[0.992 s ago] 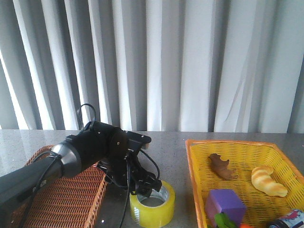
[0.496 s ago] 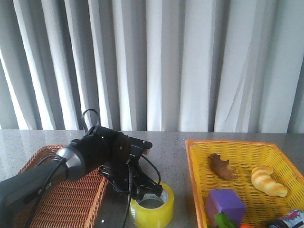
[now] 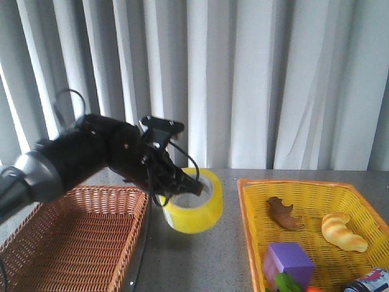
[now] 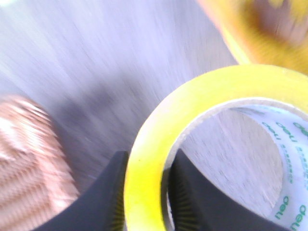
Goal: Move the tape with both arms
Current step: 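Lift the tape roll with the left gripper over the brown basket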
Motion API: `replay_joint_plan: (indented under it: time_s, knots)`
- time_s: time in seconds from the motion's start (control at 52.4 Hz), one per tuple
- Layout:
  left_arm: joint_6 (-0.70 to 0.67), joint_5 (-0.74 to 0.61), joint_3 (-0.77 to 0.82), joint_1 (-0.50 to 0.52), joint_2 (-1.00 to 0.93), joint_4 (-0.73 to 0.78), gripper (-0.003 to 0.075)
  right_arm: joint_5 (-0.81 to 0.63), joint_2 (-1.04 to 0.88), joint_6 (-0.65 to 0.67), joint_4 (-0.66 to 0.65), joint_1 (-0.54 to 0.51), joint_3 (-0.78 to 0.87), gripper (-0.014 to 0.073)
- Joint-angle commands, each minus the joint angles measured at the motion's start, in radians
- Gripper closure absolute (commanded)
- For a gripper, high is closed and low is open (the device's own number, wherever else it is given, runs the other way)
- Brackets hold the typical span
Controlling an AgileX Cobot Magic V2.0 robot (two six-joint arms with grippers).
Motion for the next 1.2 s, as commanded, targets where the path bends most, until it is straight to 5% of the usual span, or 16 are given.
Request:
replay_joint_plan:
  time_s: [0.0,0.324,0.591,0.839,1.183]
  knots:
    - [-0.011,-0.06,-0.034,0.029,-0.133,0.088,0.0726,-0.062,-0.015,-0.002,-0.022,-0.006,-0.026,0.0602]
    - [-0.038,0.096,-0.033,0.225,-0.239,0.105,0.0726,-0.063,-0.015,-0.002,-0.022,-0.006,-0.026,0.0602]
    - [-0.037,0.012,0.099,0.373,-0.243,0.005,0.0724,-0.062,-0.015,-0.002,-0.022,-0.006,-0.026,0.0602]
    - [-0.02,-0.073,0.353,0.392,-0.179,0.016,0.0716,-0.062,-0.015,-0.002,-0.022,-0.006,-0.026,0.0602]
    - [-0.036,-0.112,0.374,0.388,-0.128,-0.019,0.0609,-0.064,-0.015,-0.002,-0.022,-0.006,-0.026,0.0602]
